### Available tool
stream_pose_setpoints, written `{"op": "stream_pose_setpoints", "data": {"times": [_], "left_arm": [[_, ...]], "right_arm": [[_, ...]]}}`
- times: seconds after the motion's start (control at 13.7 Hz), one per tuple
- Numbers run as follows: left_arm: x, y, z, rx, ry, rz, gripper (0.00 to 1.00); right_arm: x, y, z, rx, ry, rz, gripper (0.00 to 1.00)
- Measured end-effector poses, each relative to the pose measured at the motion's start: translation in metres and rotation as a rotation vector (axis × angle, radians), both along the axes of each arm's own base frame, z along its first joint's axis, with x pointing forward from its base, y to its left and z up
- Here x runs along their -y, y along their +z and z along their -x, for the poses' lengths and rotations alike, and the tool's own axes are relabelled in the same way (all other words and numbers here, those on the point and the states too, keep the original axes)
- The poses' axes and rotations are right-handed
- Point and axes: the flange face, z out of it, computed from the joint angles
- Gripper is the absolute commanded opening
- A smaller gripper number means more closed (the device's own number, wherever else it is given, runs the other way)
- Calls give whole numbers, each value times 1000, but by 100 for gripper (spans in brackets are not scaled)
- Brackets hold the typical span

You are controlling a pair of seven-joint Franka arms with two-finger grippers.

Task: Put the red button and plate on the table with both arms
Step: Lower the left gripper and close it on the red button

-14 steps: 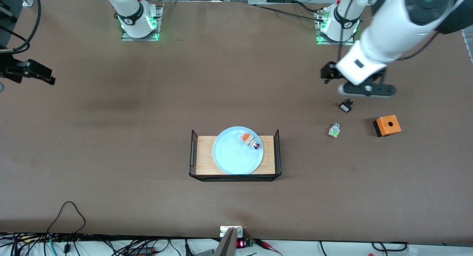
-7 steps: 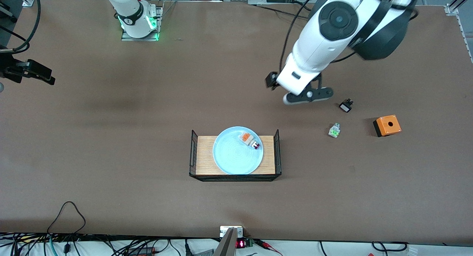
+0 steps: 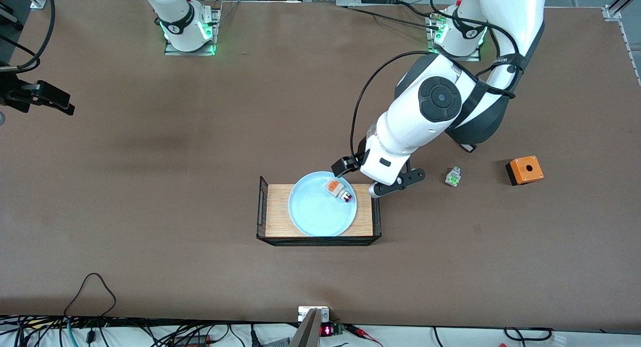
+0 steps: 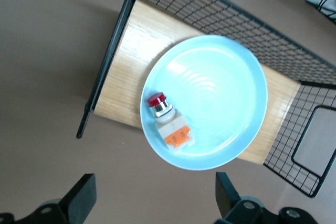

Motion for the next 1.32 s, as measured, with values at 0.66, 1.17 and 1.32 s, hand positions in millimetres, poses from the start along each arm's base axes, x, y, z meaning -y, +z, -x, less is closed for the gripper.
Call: {"op": "stream_pose_setpoints", "data": {"times": [0.66,1.17,1.32], "left_arm": [[16,-33,-10,37,74,17,100],[31,-58,-4,16,88,-9,100],[34,-73,-4,4,88,-26,100]], "right_arm": [[0,0,0,0,0,0,100],[0,0,0,0,0,0,100],[0,0,0,0,0,0,100]]}}
